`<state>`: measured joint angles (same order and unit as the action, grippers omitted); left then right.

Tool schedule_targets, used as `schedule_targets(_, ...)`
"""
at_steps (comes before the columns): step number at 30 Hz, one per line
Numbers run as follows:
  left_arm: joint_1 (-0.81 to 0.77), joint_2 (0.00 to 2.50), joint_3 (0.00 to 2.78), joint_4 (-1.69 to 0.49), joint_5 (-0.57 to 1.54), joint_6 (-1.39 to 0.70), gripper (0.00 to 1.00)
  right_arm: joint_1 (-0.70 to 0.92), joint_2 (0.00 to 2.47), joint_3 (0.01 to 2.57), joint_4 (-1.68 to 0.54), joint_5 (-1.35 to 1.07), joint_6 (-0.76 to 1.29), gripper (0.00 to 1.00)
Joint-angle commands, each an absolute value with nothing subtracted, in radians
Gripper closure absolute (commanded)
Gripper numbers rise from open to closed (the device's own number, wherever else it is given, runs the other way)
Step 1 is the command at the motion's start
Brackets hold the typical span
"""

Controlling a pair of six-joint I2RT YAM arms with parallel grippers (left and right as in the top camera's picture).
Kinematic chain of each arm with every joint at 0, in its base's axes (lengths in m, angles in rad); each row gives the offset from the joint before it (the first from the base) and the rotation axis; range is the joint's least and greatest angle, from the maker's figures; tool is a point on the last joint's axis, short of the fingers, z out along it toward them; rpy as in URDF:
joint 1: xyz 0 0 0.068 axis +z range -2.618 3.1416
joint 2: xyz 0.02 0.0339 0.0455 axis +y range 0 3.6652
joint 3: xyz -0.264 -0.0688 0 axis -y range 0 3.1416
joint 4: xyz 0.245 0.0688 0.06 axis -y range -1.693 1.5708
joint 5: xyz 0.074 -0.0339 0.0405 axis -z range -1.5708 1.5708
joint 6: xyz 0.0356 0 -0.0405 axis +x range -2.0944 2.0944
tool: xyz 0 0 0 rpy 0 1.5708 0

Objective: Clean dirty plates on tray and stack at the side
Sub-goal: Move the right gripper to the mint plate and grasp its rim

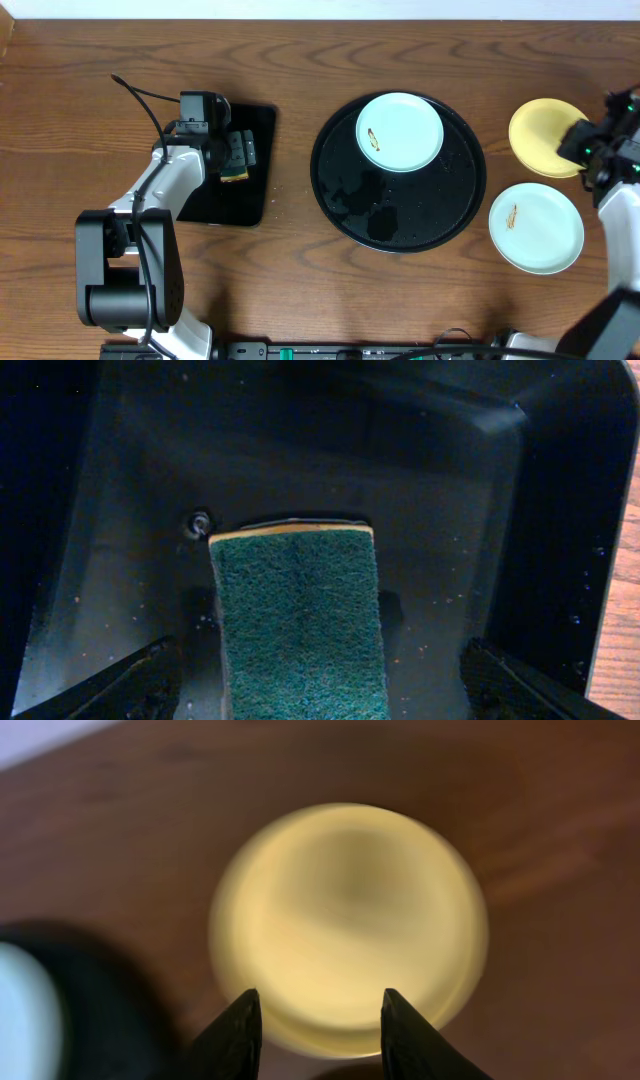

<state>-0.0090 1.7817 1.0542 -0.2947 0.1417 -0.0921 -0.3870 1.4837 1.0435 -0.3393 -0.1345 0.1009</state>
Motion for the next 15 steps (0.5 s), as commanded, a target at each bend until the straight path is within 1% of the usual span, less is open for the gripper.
schedule_targets(1, -0.005, 1.789, 1.064, -0.299, 0.126, -0.082, 0.11, -0.249, 1.444, 1.052, -0.398, -0.216, 0.085, 0.64)
schedule_targets(5, -0.005, 1.789, 1.064, -0.299, 0.126, -0.082, 0.11, -0.091, 1.486, 1.051, -0.406, -0.224, -0.017, 0.62)
schedule_targets(7, -0.005, 1.789, 1.064, -0.299, 0.126, -0.082, 0.11, -0.006, 1.555, 1.051, -0.371, -0.168, -0.025, 0.55)
schedule_targets(11, -0.005, 1.789, 1.064, -0.299, 0.126, -0.082, 0.11, 0.052, 1.675, 1.051, -0.258, -0.139, -0.043, 0.53)
schedule_targets(15, -0.005, 1.789, 1.064, -0.299, 0.126, -0.082, 0.11, 0.076, 1.805, 1.051, -0.117, -0.139, -0.069, 0.53)
